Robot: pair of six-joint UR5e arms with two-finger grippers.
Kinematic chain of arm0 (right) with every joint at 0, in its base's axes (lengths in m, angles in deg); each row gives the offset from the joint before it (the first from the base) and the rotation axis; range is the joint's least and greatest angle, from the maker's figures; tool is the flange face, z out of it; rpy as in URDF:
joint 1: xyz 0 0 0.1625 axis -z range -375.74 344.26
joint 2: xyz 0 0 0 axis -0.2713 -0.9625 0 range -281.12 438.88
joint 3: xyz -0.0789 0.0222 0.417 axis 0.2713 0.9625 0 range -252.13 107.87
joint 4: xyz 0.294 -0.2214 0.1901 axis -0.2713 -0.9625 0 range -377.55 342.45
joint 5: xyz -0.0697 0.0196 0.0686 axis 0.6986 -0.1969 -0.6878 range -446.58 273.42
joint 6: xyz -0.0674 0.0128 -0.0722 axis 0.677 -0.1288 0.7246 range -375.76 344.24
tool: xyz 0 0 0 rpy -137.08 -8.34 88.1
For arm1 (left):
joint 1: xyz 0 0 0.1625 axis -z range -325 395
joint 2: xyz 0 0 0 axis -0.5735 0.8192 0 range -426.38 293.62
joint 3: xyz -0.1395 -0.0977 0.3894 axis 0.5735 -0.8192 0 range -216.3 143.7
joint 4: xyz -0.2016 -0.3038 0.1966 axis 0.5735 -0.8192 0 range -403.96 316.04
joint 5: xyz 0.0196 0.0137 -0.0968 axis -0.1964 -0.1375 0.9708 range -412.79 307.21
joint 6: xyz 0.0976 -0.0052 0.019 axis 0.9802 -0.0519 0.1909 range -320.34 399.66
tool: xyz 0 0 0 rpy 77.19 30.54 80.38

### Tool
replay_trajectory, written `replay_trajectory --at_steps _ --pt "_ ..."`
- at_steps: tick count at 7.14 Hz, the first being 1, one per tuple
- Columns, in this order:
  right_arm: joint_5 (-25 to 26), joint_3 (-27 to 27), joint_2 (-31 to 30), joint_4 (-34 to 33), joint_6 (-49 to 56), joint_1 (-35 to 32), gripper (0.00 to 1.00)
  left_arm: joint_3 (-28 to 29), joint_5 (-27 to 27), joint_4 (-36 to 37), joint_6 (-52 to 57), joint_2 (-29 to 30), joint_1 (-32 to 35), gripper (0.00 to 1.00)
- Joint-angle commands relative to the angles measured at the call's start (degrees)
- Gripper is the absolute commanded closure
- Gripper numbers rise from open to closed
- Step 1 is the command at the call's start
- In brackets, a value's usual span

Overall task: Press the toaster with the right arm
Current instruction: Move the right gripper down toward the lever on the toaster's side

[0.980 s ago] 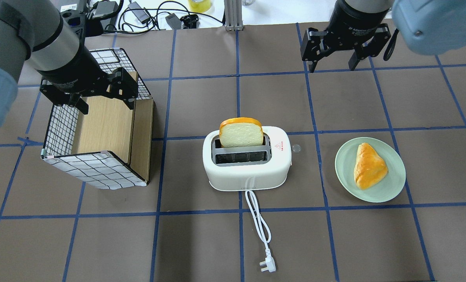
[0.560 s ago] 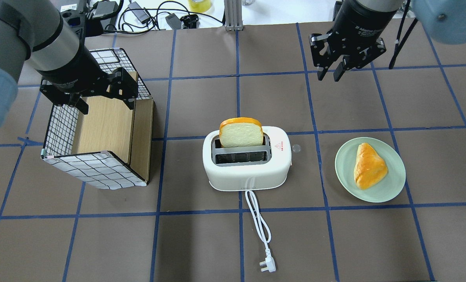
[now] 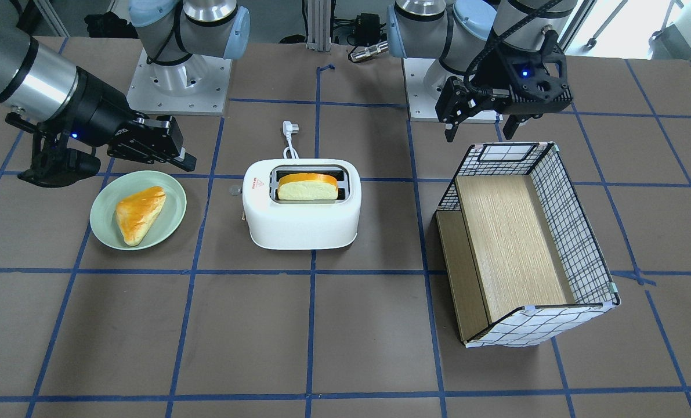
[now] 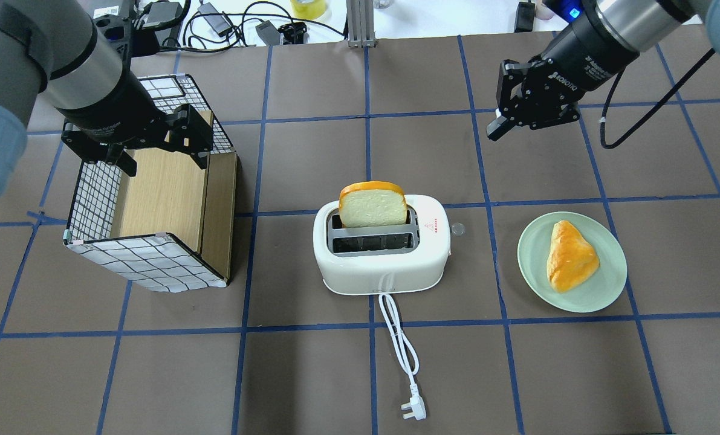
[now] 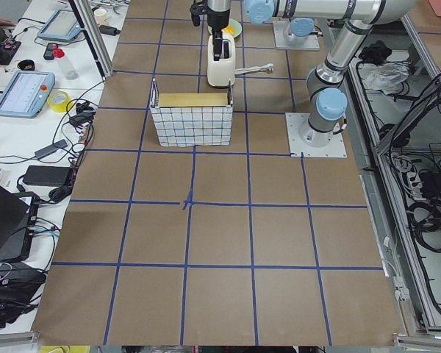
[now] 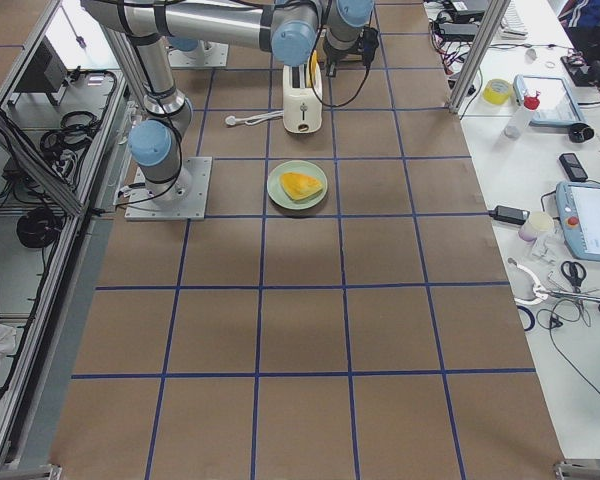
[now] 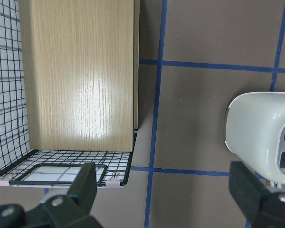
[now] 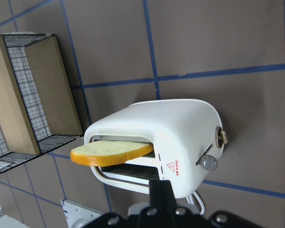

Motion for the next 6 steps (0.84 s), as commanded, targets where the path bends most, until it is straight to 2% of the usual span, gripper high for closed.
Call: replay_trajectory --at_steps 1,2,4,6 --pt "-8.13 -9.09 0.19 -2.1 8.27 2.17 1.0 0.0 0.05 0.0 0.0 0.0 0.02 0.0" --pt "-8.24 -14.09 0.28 -4.72 13.79 3.57 1.0 0.0 -0.04 0.0 0.0 0.0 0.02 0.0" --pt "-9.03 -21.58 0.54 -12.8 14.9 4.2 1.0 0.0 -0.04 0.0 0.0 0.0 0.02 0.0" --pt "-9.65 -24.06 0.98 -15.47 15.42 4.2 1.0 0.0 -0.04 0.0 0.0 0.0 0.02 0.0"
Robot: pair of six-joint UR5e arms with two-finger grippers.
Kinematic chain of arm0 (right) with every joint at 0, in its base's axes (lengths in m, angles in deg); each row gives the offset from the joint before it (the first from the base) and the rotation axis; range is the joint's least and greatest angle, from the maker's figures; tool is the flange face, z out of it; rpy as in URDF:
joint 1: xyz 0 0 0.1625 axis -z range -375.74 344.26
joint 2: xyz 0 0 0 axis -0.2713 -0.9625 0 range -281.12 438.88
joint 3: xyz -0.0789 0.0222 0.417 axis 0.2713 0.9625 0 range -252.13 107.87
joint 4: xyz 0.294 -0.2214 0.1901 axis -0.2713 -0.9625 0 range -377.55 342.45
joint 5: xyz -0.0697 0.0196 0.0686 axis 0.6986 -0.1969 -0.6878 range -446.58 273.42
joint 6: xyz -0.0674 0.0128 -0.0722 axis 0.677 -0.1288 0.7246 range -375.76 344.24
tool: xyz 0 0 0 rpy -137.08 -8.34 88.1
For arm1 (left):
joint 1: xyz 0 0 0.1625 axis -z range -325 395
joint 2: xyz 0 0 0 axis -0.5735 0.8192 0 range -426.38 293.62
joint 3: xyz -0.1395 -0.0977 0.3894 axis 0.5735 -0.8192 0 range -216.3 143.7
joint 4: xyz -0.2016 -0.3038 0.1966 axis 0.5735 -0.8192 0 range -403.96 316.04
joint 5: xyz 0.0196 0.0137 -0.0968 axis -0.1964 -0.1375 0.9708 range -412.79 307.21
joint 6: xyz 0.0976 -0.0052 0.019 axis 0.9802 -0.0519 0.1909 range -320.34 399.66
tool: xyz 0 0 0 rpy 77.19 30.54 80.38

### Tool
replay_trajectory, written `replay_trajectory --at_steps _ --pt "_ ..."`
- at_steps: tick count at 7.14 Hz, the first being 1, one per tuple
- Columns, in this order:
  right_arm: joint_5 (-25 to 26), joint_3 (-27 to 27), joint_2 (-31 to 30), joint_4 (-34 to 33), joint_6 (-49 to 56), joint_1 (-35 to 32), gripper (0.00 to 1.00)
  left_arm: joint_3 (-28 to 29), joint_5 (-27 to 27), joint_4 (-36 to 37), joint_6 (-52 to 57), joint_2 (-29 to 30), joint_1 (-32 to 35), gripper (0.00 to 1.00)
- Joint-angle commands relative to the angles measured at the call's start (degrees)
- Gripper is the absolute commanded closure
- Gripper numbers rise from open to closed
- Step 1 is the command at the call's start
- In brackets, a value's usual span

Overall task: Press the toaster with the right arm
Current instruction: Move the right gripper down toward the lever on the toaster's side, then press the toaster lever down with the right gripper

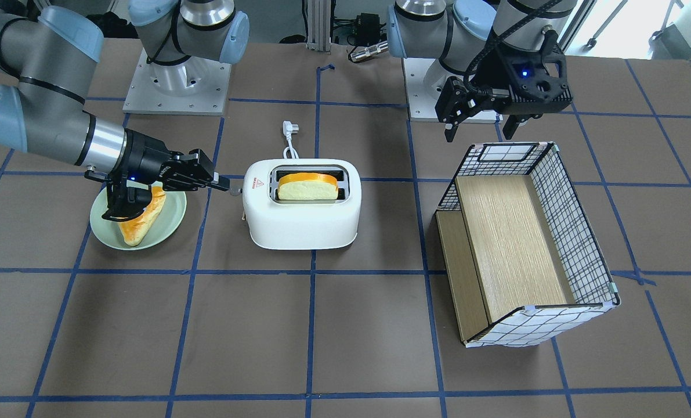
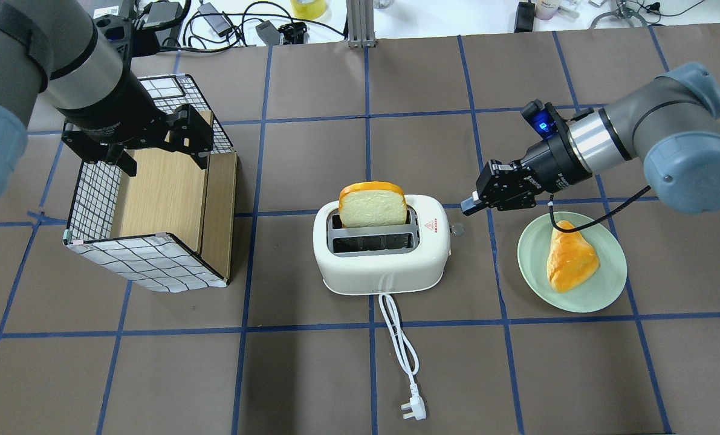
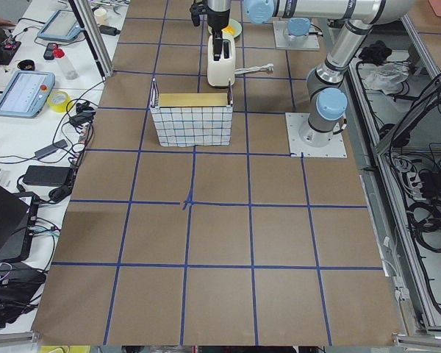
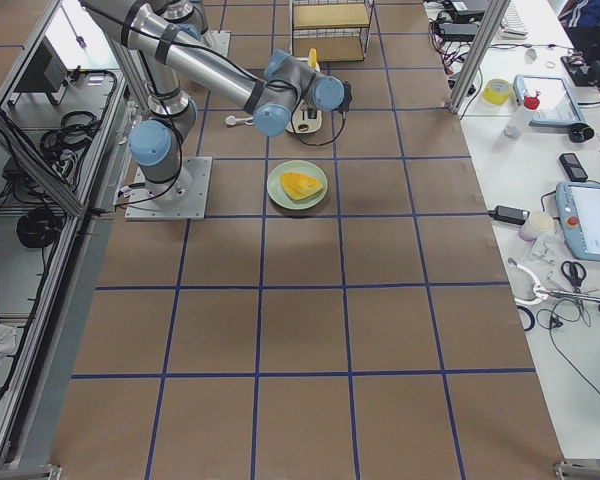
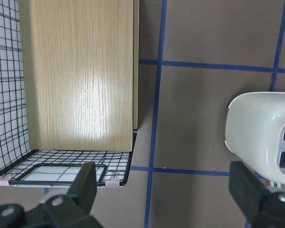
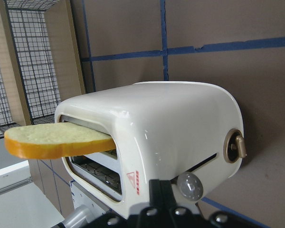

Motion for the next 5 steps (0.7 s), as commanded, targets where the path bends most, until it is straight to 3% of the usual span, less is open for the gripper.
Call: replay_trajectory --at_steps 1,5 --pt "-0.16 -2.27 0.26 -1.84 0.53 -0.04 1.0 0.0 -0.05 0.0 0.0 0.0 0.0 0.0" --pt "0.1 -3.42 2.1 -4.82 0.61 -0.13 1.0 0.0 -0.05 0.0 0.0 0.0 0.0 0.0"
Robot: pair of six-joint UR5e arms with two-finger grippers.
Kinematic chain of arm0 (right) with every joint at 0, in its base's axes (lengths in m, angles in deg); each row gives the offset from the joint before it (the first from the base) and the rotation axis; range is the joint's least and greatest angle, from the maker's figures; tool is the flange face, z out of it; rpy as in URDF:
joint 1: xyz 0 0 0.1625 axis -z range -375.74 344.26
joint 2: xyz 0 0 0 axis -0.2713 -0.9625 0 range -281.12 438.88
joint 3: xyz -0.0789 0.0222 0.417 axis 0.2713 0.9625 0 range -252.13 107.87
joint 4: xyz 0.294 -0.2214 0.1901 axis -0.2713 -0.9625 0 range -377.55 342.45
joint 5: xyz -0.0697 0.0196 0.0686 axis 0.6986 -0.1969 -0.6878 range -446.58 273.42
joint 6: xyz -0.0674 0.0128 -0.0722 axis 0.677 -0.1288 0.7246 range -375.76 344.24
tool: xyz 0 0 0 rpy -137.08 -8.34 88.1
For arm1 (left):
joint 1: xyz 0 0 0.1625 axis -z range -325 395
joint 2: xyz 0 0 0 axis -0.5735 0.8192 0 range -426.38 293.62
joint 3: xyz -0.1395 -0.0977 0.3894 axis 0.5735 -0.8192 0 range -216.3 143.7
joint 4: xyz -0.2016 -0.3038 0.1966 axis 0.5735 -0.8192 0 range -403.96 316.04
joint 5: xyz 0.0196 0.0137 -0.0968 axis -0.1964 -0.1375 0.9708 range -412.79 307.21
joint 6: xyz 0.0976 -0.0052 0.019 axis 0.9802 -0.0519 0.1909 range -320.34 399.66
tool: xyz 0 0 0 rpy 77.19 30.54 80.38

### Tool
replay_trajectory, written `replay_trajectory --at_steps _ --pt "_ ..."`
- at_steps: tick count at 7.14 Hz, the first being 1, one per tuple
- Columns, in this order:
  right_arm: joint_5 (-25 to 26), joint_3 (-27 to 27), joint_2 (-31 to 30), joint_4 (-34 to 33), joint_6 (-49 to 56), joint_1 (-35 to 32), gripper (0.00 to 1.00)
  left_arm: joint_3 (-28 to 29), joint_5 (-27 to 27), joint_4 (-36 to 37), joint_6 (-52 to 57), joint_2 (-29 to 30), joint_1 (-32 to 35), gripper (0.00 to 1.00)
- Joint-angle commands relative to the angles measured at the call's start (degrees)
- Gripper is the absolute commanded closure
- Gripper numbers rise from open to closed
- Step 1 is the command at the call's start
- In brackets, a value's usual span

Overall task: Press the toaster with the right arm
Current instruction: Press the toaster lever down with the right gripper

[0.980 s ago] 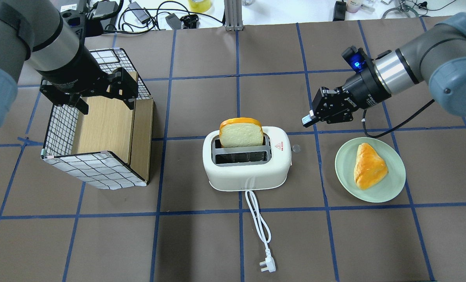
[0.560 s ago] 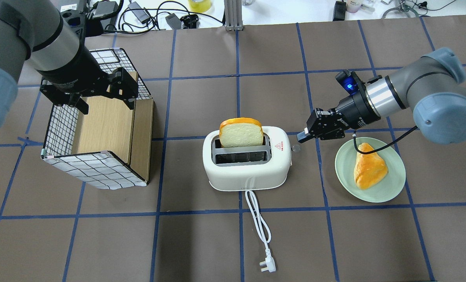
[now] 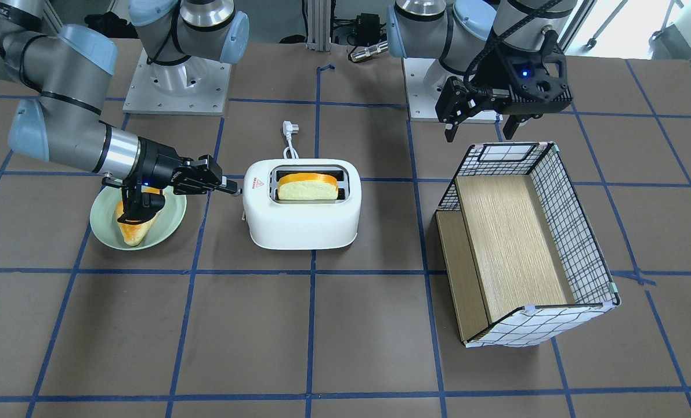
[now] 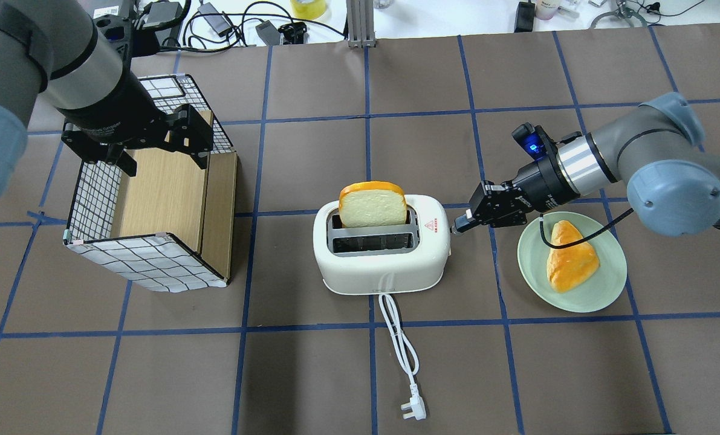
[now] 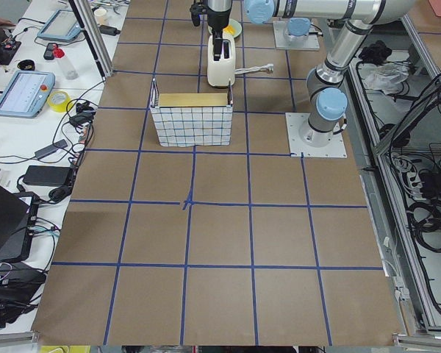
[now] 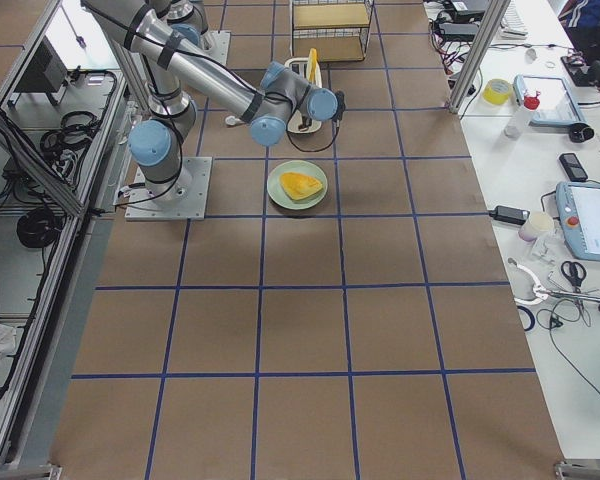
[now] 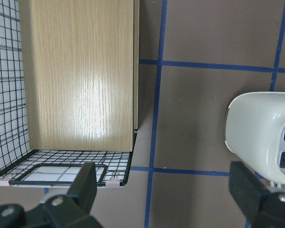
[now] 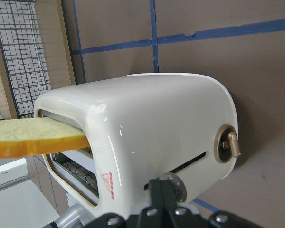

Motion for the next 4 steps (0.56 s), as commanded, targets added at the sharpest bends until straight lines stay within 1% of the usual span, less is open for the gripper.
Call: replay_trajectory --at_steps 1,4 --pt "0.36 -0.33 1.57 -1.8 0.05 -0.01 1.0 0.0 0.0 0.0 0.0 0.0 0.0 0.0" --pt "0.44 -2.35 3.68 -6.11 -0.04 -0.01 1.0 0.0 0.0 0.0 0.0 0.0 0.0 0.0"
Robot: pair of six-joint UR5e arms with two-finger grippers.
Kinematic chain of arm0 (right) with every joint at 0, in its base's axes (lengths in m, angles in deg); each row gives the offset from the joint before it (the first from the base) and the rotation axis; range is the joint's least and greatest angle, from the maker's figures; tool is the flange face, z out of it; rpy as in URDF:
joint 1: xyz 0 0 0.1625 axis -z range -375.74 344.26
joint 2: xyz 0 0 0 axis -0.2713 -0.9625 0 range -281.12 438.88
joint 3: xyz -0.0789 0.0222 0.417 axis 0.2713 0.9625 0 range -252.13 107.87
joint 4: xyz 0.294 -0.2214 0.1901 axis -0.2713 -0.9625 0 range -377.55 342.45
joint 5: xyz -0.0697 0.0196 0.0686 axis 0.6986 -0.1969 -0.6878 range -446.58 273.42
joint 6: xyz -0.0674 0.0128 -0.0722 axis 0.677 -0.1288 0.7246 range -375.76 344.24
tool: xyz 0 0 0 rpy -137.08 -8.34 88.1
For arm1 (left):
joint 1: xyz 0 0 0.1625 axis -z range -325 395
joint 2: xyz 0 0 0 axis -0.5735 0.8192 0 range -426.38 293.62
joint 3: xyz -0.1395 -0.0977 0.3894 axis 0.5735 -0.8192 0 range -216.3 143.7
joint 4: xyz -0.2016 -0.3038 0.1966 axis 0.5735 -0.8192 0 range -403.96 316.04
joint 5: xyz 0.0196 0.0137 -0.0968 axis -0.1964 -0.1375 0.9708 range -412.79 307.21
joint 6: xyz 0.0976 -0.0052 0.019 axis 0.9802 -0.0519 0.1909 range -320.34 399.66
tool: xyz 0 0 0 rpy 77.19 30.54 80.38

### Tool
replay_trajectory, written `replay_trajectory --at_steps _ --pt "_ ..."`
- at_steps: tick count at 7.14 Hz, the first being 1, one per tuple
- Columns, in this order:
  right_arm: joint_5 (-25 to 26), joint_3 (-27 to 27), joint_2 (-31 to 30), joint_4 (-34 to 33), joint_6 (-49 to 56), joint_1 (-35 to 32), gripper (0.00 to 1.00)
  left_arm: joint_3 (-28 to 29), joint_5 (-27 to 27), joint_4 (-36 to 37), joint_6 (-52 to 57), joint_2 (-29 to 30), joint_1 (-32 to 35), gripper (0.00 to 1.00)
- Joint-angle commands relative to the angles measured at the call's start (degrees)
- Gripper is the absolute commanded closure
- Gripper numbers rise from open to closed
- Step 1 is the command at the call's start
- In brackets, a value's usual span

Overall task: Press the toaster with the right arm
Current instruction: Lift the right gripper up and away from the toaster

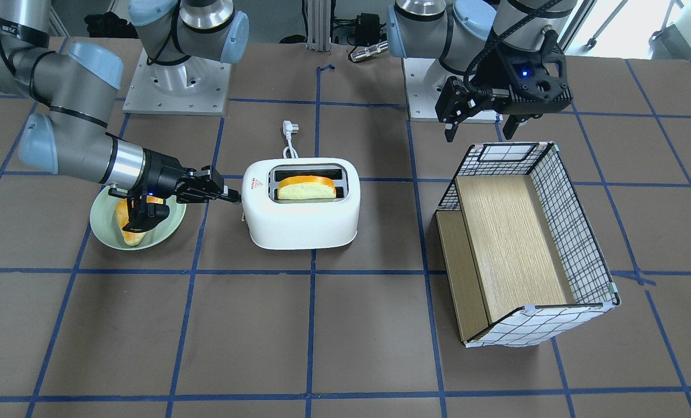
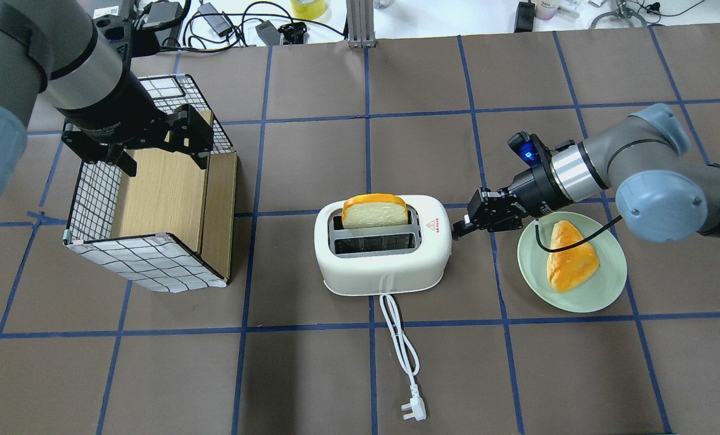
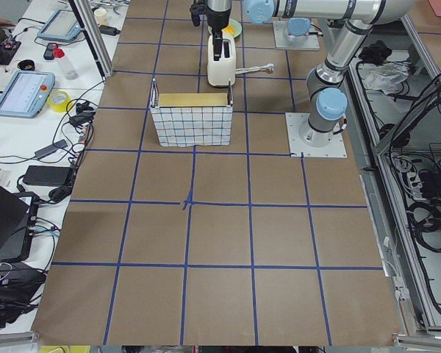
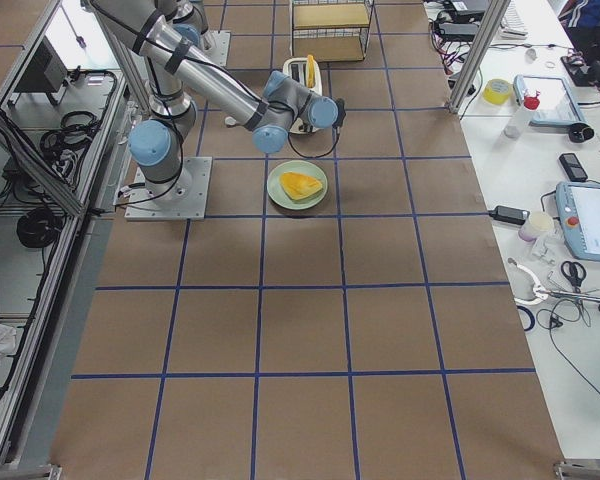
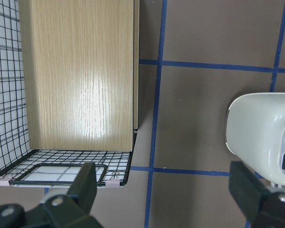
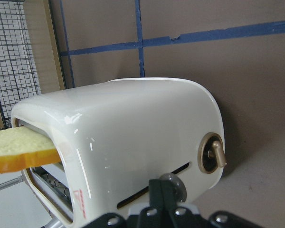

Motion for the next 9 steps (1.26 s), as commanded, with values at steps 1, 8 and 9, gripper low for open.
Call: replay_trajectory --at_steps 1,8,9 --pt "0.06 -0.82 1.15 -2.11 -0.03 0.0 1.0 0.0 -0.04 0.0 0.0 0.0 0.0 0.0" --pt "0.76 -0.3 0.2 -2.47 -3.34 0.0 1.0 0.0 -0.04 0.0 0.0 0.0 0.0 0.0" --pt "1.63 0.49 -1.73 -2.21 -5.37 -0.17 1.0 0.0 -0.04 0.0 0.0 0.0 0.0 0.0"
